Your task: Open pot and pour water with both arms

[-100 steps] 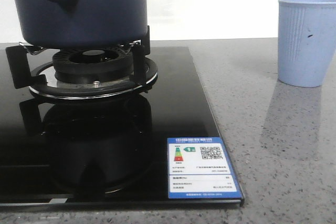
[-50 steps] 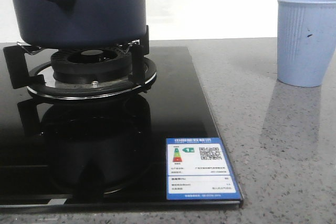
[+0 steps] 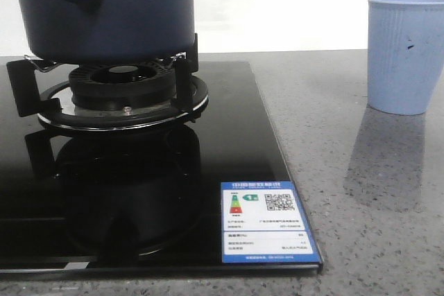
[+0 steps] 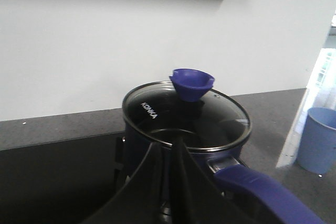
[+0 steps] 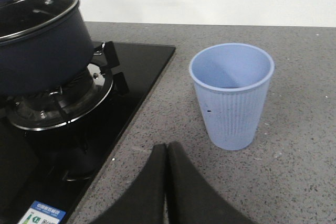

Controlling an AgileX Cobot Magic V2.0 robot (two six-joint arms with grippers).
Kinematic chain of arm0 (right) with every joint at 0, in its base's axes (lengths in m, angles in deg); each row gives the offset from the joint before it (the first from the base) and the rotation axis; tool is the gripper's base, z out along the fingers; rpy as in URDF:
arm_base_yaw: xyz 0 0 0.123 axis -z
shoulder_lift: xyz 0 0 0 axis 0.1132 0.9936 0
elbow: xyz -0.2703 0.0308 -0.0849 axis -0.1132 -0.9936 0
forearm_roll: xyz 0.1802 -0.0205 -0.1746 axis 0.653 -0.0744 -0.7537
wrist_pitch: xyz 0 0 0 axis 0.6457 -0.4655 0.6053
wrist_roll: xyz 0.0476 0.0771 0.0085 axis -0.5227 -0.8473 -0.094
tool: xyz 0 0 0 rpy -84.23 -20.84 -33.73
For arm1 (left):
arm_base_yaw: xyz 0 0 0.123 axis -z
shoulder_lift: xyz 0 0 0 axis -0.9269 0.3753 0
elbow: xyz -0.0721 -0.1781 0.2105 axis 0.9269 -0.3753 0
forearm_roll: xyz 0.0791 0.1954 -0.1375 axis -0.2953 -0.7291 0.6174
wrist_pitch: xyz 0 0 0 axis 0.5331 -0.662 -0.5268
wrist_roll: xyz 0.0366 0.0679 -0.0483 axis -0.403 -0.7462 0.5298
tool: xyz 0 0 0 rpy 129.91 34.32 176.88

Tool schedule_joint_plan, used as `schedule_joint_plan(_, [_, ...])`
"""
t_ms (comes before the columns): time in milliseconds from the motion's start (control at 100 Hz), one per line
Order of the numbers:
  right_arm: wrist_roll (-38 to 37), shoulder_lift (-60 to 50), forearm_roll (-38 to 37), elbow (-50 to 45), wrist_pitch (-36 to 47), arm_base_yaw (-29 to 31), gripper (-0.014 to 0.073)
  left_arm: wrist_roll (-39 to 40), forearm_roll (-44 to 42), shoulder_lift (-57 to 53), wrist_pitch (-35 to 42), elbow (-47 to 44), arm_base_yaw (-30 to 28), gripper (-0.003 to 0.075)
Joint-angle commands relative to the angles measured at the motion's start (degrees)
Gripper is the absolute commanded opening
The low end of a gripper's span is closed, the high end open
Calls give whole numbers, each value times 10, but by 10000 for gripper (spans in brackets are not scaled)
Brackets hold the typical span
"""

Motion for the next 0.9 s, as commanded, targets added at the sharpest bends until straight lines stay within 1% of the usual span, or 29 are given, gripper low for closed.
schedule_joint_plan(0, [14, 13, 7, 27, 23, -1, -36, -7, 12, 22, 33, 23, 32, -15])
schedule_joint_plan(70, [14, 14, 8, 32, 15, -1, 35, -7, 12, 32, 37, 23, 50, -6])
schedule_joint_plan(130, [14, 14, 8, 38, 8, -1, 147, -8, 12, 42, 43, 23, 63, 31])
schedule_joint_plan(180, [14, 14, 13, 39, 7, -1, 253, -8, 12, 49, 51, 23, 73, 90])
schedule_joint_plan(190, [14, 14, 13, 39, 7, -1, 284, -8, 12, 49, 52, 23, 75, 111])
schedule_joint_plan(240, [14, 14, 14, 39, 5, -1, 374, -8, 12, 57, 61, 23, 82, 195])
schedule_joint_plan(290, [14, 14, 15, 39, 5, -1, 426, -8, 12, 63, 72, 23, 90, 289])
schedule_joint_plan(300, [14, 14, 15, 39, 5, -1, 430, -8, 12, 64, 73, 23, 92, 316])
schedule_joint_plan(320, [14, 14, 15, 39, 5, -1, 435, -8, 12, 68, 78, 23, 94, 342])
schedule_joint_plan(350, [14, 14, 15, 39, 5, -1, 433, -8, 15, 71, 83, 23, 98, 399])
schedule_joint_plan(400, [14, 14, 15, 39, 5, -1, 429, -8, 18, 78, 94, 23, 104, 449])
schedule_joint_plan(460, [14, 14, 15, 39, 3, -1, 429, -8, 20, 90, 109, 23, 111, 455])
schedule_joint_plan(610, [14, 14, 20, 39, 2, -1, 429, -11, 20, 129, 154, 23, 135, 423])
schedule_joint_plan(710, [14, 14, 22, 39, -1, -1, 429, -16, 20, 164, 192, 23, 154, 430])
schedule_joint_plan(740, [14, 14, 22, 39, 0, -1, 429, -21, 20, 176, 202, 23, 160, 442])
schedule_joint_plan(840, [14, 14, 22, 39, -4, -1, 429, -25, 18, 214, 243, 23, 182, 524])
schedule_joint_plan(890, [14, 14, 22, 39, -5, -1, 429, -25, 18, 232, 266, 24, 191, 551])
